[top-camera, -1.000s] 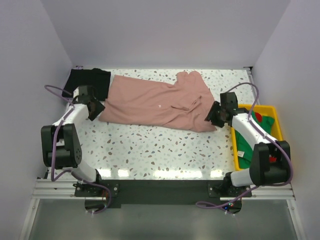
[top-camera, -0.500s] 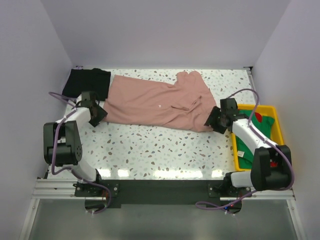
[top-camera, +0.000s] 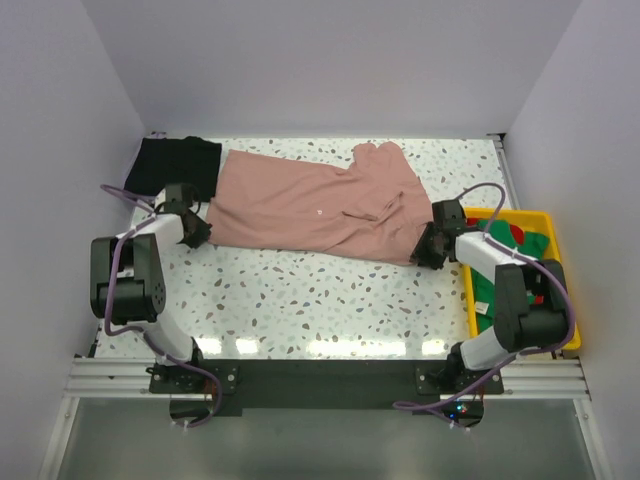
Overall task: Fold and stack the t-shirts
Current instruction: Fold the tshirt
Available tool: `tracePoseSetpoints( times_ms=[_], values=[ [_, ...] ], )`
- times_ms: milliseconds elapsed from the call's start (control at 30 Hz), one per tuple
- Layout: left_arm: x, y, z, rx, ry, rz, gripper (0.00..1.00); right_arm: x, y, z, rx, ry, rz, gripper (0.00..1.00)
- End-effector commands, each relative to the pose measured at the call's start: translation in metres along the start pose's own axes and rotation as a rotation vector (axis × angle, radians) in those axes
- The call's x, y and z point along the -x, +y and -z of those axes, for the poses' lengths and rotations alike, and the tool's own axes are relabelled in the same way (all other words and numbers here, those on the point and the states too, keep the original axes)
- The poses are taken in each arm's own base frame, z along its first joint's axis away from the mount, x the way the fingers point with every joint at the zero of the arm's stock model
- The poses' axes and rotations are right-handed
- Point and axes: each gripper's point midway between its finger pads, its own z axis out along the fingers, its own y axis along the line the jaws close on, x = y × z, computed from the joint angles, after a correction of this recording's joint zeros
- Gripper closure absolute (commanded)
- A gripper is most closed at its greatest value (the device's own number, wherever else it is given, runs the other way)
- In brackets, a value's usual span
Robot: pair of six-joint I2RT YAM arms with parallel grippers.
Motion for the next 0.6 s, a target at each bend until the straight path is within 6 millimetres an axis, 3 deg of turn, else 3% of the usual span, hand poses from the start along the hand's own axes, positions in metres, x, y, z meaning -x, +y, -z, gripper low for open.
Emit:
tracePoseSetpoints(
  times_ms=[0,67,167,367,567],
  values=[
    [0.01,-0.003,-0.006,0.007,-0.018,0.001,0.93,0.024,0.007,0.0,-0.006,-0.075,-0.015,0.74],
    [0.016,-0.005,-0.003,0.009,-0.034,-0.007,1.0,0.035,0.007,0.008,-0.022,-0.111,-0.002,0.87],
    [0.024,-0.003,0.006,0.03,-0.057,-0.018,1.0,0.045,0.004,0.025,-0.044,-0.145,0.007,0.96],
    [0.038,0.013,0.027,0.106,-0.098,-0.03,1.0,0.046,-0.008,0.052,-0.065,-0.159,0.008,0.99],
    [0.029,0.031,0.045,0.127,-0.106,-0.021,1.0,0.033,-0.02,0.075,-0.053,-0.154,-0.013,0.99]
  ],
)
